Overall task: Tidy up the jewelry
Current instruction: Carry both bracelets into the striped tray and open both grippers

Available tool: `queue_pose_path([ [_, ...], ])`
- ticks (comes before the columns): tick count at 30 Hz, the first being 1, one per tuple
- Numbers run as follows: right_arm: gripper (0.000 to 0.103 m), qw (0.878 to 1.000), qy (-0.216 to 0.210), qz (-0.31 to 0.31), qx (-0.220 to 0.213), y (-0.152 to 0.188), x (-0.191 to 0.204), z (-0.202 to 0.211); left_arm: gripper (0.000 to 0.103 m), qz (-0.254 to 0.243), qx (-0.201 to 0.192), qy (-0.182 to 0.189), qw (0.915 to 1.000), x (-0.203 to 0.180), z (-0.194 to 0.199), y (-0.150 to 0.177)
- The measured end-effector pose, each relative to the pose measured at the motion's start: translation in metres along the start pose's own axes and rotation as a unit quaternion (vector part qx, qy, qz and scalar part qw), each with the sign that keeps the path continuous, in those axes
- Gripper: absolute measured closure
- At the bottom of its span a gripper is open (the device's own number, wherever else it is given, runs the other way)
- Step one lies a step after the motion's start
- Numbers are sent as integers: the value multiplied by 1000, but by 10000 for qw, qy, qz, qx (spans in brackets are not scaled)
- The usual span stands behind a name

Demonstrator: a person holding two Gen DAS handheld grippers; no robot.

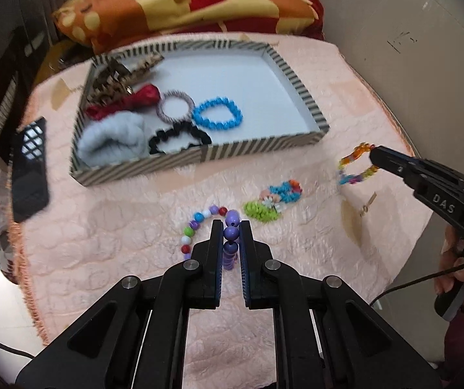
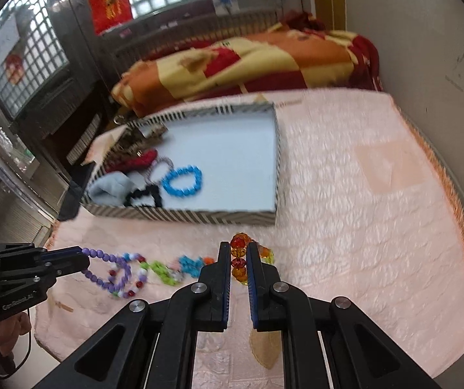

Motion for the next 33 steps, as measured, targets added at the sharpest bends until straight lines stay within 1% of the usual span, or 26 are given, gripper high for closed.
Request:
queue_pose_path([
  [2,94,10000,-3,69,-49,-5,3,3,95,34,-111,-41,9999,-1,6,-10],
  [7,94,9998,-72,136,-88,-14,11,5,95,50,-323,-275,9991,5,22,-23],
  [13,94,9997,-76,216,-44,-20,17,1,95,71,-514,-561,9971,14,31,-42],
  [19,94,9996,-78,276,-21,-29,22,-8,95,126,-556,-759,9955,24,28,-58],
  [23,94,9995,-68,305,-5,-36,25,-14,95,70,-618,-862,9943,28,26,-68],
  [33,94,9995,36,317,54,-56,27,-28,95,-55,-685,-957,9930,38,16,-96],
])
Point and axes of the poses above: each gripper's, at about its wrist camera, not at the fingertips, and z roughly against the way its jaws point, x to its left, y to its underside, the point moved 9 cm from there along -z, roughly the way its jaws point, and after that the axes turned 11 degrees about -y, right-handed, at the moved point
